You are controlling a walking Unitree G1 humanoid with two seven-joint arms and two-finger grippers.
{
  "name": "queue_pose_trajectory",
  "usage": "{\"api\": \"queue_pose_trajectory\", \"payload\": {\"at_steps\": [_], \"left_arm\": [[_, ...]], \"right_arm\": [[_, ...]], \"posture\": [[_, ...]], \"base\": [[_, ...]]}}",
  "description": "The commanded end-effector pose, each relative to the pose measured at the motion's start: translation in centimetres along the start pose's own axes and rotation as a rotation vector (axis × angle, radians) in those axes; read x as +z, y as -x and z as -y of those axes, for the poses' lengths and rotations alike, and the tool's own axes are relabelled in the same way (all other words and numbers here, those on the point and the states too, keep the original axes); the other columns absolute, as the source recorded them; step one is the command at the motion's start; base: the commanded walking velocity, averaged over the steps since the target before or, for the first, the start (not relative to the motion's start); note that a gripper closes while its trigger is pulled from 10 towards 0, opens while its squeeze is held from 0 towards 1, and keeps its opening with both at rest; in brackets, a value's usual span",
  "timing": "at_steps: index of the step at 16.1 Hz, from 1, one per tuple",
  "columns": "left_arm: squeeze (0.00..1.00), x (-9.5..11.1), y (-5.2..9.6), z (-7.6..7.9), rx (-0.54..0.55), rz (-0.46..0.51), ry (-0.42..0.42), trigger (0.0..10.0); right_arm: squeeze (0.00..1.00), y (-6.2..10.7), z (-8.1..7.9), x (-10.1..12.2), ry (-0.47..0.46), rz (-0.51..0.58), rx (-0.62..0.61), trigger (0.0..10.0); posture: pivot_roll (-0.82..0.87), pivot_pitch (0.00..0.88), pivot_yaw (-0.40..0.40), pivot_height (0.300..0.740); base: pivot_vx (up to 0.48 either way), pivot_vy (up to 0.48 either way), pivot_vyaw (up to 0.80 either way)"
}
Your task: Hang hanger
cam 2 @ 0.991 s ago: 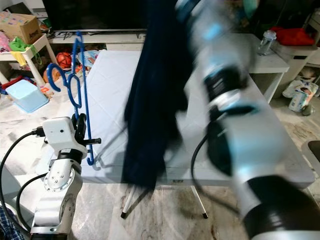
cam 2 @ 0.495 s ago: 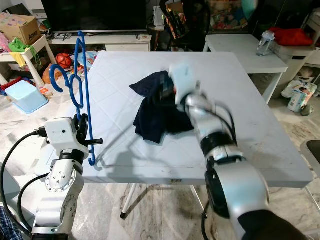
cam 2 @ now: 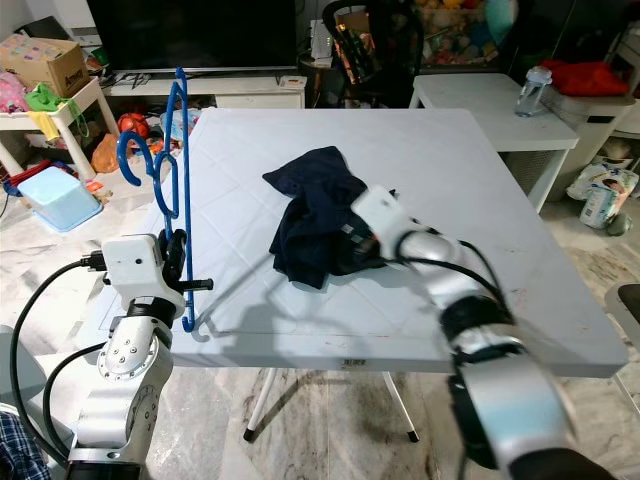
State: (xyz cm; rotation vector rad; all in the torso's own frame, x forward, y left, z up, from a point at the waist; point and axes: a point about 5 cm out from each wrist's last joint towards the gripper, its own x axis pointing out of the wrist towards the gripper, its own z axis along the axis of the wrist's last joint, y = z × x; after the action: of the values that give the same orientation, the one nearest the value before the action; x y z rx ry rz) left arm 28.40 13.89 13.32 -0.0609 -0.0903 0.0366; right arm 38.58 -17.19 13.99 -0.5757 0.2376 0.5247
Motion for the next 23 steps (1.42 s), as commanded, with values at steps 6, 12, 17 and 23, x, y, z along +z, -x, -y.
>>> {"api": "queue_pose_trajectory", "payload": {"at_steps": [6,12,17,23], "left_arm": [[0.00,-3.2,0.7,-0.1,-0.008,-0.170,0.016,10.0],[0.00,-3.3,1.0,-0.1,-0.041,-0.188,0.031,10.0],[0.00,-3.6,1.1,0.4,-0.083,-0.207,0.038,10.0],[0.00,-1.0,1.5,0.9,-0.134,-0.106,0.039,10.0]], "right_arm": [[1.00,3.4,4.2,-3.1,0.027,-0.091,-0.226,10.0],[1.00,5.4,2.1,-4.2,-0.006,-0.074,0.164,10.0],[1.00,7.6,0.2,-2.7,-0.047,0.037,0.456,10.0],[1.00,7.2,-0.9,-2.0,-0.286,0.250,0.161,10.0]], "posture": [[-0.09,0.000,0.001,0.740],[-0.10,0.000,0.003,0.740],[-0.10,0.000,0.008,0.740],[-0.10,0.000,0.011,0.740]], "base": [[0.000,0.000,0.00],[0.000,0.000,0.00],[0.000,0.000,0.00],[0.000,0.000,0.00]]}}
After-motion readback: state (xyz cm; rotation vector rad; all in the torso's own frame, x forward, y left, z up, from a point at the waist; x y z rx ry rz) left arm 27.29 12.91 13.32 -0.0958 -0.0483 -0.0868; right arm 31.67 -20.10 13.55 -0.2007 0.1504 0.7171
